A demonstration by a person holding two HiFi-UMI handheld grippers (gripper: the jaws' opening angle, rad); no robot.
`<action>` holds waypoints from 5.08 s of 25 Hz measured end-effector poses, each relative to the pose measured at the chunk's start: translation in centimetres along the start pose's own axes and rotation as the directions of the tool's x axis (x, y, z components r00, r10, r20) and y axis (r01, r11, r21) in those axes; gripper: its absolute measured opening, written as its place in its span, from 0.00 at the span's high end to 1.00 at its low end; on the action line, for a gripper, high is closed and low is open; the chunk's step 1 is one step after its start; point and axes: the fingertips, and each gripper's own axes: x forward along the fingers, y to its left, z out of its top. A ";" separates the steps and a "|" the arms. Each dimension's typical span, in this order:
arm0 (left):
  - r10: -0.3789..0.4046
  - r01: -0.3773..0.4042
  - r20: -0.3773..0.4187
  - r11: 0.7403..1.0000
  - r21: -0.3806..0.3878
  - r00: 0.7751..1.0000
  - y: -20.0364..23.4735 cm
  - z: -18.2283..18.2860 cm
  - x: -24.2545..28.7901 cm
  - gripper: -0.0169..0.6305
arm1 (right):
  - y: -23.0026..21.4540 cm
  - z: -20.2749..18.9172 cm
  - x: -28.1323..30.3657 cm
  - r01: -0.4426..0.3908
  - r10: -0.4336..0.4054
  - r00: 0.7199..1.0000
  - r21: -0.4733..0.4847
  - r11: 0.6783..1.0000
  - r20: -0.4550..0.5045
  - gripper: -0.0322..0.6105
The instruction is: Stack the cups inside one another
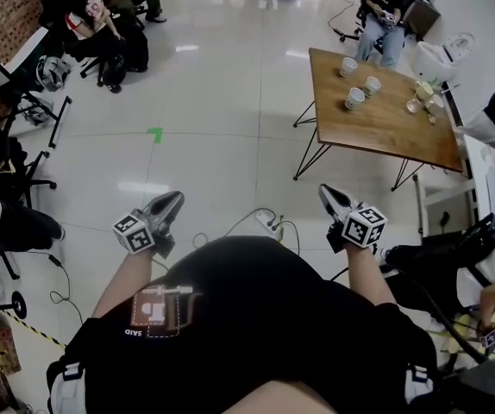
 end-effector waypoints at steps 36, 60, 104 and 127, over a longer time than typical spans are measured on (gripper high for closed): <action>-0.209 0.215 -0.128 0.976 0.032 0.969 34.8 22.7 35.9 0.95 | -24.7 24.8 38.0 0.131 -0.129 0.990 -0.038 0.991 0.055 0.93; -0.305 0.313 -0.157 0.950 0.023 0.939 55.1 38.8 53.9 0.95 | -33.6 38.8 60.2 0.165 -0.163 0.983 -0.021 0.986 0.081 0.93; -0.742 0.858 -0.606 0.480 -0.180 0.288 20.8 19.3 76.6 0.95 | -36.9 22.0 20.4 0.690 -0.785 0.576 0.381 0.616 0.225 0.93; -0.706 0.847 -0.592 -0.020 -0.531 -0.388 8.8 8.9 93.8 0.91 | -39.4 18.4 15.7 0.777 -0.999 0.052 0.629 0.030 -0.016 0.78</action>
